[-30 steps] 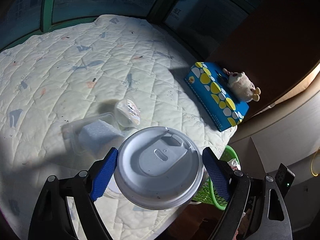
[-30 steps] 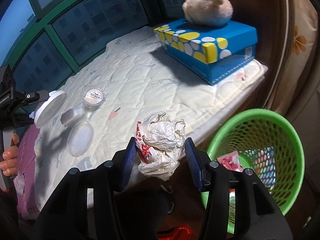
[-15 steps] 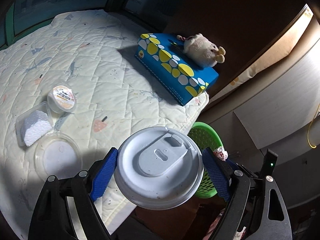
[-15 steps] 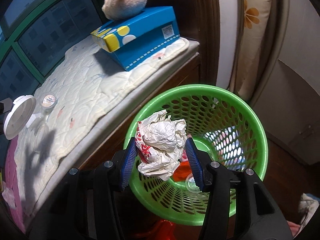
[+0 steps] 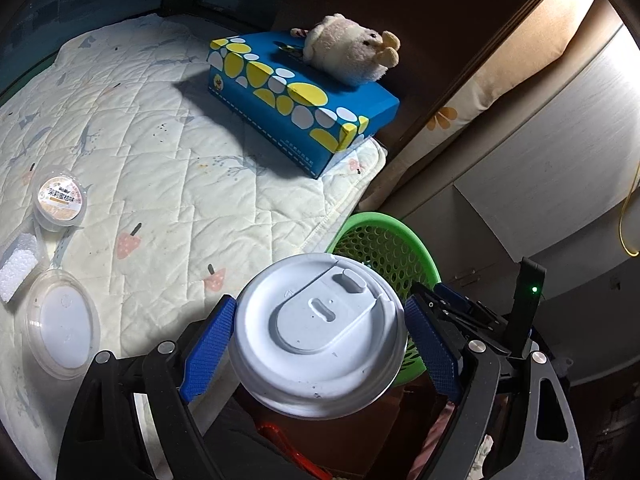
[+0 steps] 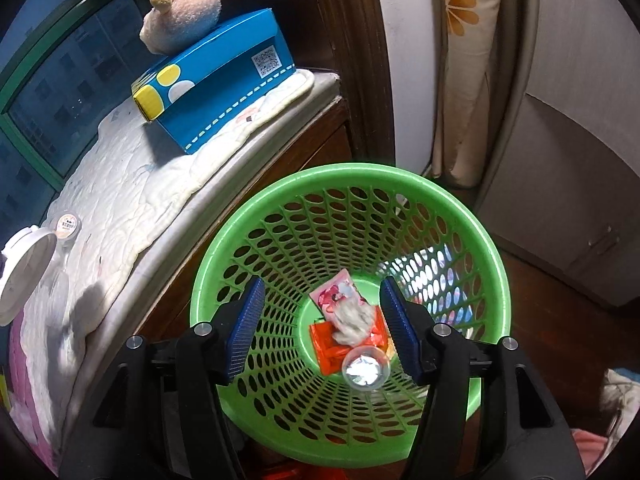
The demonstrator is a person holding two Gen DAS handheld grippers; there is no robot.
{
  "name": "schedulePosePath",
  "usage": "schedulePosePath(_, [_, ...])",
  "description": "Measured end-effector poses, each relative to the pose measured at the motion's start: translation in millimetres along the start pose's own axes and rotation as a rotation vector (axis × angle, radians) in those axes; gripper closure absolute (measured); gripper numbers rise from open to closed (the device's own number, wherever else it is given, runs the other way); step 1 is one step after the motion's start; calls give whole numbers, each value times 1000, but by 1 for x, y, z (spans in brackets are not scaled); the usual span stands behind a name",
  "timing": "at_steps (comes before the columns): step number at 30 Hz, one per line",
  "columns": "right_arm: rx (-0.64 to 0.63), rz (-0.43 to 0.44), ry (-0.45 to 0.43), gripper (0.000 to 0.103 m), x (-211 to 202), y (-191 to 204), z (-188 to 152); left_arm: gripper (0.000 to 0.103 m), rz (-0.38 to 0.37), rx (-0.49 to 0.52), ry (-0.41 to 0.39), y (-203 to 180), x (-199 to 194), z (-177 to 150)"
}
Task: Collect trash
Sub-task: 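Carry tissue and lid over the green basket and open both tools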
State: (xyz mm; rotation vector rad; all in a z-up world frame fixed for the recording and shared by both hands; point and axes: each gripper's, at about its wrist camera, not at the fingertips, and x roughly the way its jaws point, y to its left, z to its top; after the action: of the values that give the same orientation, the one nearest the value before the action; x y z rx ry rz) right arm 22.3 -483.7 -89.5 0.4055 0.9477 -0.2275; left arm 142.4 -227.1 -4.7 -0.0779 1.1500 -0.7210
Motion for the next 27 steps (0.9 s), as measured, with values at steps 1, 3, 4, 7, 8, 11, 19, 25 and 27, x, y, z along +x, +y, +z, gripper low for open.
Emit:
schedulePosePath(1, [3, 4, -2, 42, -2, -2, -1, 21, 1, 8, 4, -4, 3, 0])
schedulePosePath(3, [3, 7, -8, 42, -8, -4, -2, 21, -3, 25, 15, -13, 10, 1])
schedulePosePath(4, [-1, 5, -15, 40, -12, -5, -3, 21, -6, 33, 22, -16, 14, 1])
schedulePosePath(7, [-19, -4, -34, 38, -23, -7, -7, 21, -9, 62, 39, -31, 25, 0])
schedulePosePath(8, [-25, -9, -40, 38, -27, -7, -8, 21, -11, 72, 44, -36, 29, 0])
schedulePosePath(11, [-26, -8, -50, 37, -37, -11, -11, 21, -11, 103, 63, -50, 42, -1])
schedulePosePath(19, [-11, -29, -73, 35, -56, -28, -22, 21, -9, 162, 107, -77, 73, -4])
schedulePosePath(25, [13, -28, -79, 34, -63, -39, -29, 21, 8, 199, 143, -90, 96, -8])
schedulePosePath(27, [20, -29, -79, 34, -63, -42, -31, 21, 11, 207, 155, -93, 103, -9])
